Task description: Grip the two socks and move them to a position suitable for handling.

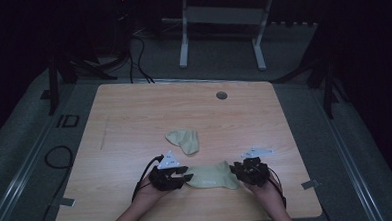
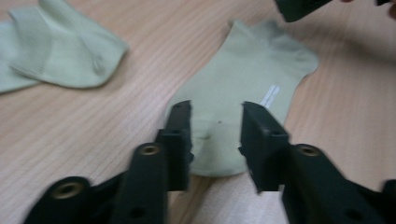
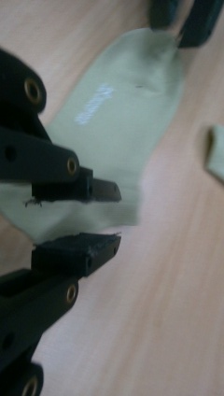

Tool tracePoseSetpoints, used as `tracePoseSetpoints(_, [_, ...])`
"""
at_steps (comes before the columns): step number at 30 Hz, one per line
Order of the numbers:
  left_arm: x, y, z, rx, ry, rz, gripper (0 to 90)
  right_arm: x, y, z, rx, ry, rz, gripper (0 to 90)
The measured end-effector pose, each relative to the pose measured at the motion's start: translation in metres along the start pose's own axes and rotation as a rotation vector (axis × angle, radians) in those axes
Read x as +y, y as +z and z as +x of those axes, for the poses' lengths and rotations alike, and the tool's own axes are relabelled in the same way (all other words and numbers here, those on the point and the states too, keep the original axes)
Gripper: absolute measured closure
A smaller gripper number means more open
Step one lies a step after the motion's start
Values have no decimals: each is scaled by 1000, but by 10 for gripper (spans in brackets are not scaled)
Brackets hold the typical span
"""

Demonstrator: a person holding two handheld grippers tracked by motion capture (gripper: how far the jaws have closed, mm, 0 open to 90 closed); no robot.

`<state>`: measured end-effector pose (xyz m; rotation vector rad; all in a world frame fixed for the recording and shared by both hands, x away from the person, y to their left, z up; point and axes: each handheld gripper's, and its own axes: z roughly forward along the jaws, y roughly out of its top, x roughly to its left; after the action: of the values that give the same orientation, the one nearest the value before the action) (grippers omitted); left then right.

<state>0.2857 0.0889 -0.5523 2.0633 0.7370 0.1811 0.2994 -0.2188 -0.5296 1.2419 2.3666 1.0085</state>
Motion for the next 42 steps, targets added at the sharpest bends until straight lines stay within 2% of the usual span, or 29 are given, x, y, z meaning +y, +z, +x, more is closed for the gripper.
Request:
tracePoseSetpoints(3, [-5, -12, 1, -14, -3, -32, 598, 20, 2, 3, -1, -9, -33, 658])
tracePoseSetpoints(5, [-8, -20, 2, -17, 1, -44, 598, 25, 4, 4, 1, -13, -35, 634])
tracePoseSetpoints(8, [-13, -27, 4, 10, 13, -39, 598, 39, 12, 7, 2, -24, -33, 627])
tracePoseSetpoints(9, [-14, -29, 5, 15, 12, -36, 598, 52, 20, 10, 10, -34, -28, 623])
tracePoseSetpoints(11, [-16, -32, 7, 28, 1, -30, 599, 56, 23, 11, 7, -41, -26, 619])
tracePoseSetpoints(18, [-22, -36, 12, 55, -10, -17, 599, 95, 51, 23, 21, -77, -2, 580])
tracePoseSetpoints(19, [-22, -35, 13, 56, -15, -16, 599, 105, 59, 27, 32, -80, 5, 570])
tracePoseSetpoints(23, [-25, -34, 16, 61, -20, -7, 599, 119, 73, 31, 46, -71, 17, 563])
tracePoseSetpoints(24, [-25, -34, 17, 62, -24, -5, 599, 128, 85, 35, 49, -67, 32, 554])
tracePoseSetpoints(25, [-26, -34, 18, 61, -29, -6, 599, 128, 85, 35, 49, -67, 32, 554])
tracePoseSetpoints(28, [-27, -34, 19, 70, -30, -7, 599, 138, 103, 42, 63, -58, 60, 536])
tracePoseSetpoints(30, [-28, -35, 20, 74, -33, -9, 599, 143, 123, 47, 49, -56, 101, 511])
tracePoseSetpoints(31, [-28, -35, 20, 73, -35, -11, 599, 143, 123, 47, 49, -56, 101, 511])
tracePoseSetpoints(32, [-28, -35, 20, 73, -36, -12, 599, 144, 135, 51, 53, -49, 129, 467])
tracePoseSetpoints(33, [-29, -35, 20, 74, -37, -12, 599, 144, 135, 51, 53, -49, 129, 467])
tracePoseSetpoints(34, [-29, -35, 20, 75, -37, -11, 598, 144, 147, 54, 44, -62, 154, 448])
tracePoseSetpoints(36, [-29, -35, 20, 77, -39, -12, 598, 143, 151, 56, 40, -65, 161, 443])
tracePoseSetpoints(38, [-30, -35, 21, 78, -41, -12, 598, 143, 159, 61, 15, -90, 173, 442])
tracePoseSetpoints(40, [-30, -35, 21, 75, -44, -12, 598, 141, 167, 66, -33, -124, 183, 443])
tracePoseSetpoints(41, [-30, -35, 21, 76, -43, -12, 598, 141, 167, 66, -33, -124, 183, 443])
tracePoseSetpoints(42, [-30, -35, 22, 78, -43, -11, 598, 142, 168, 67, -48, -132, 186, 490])
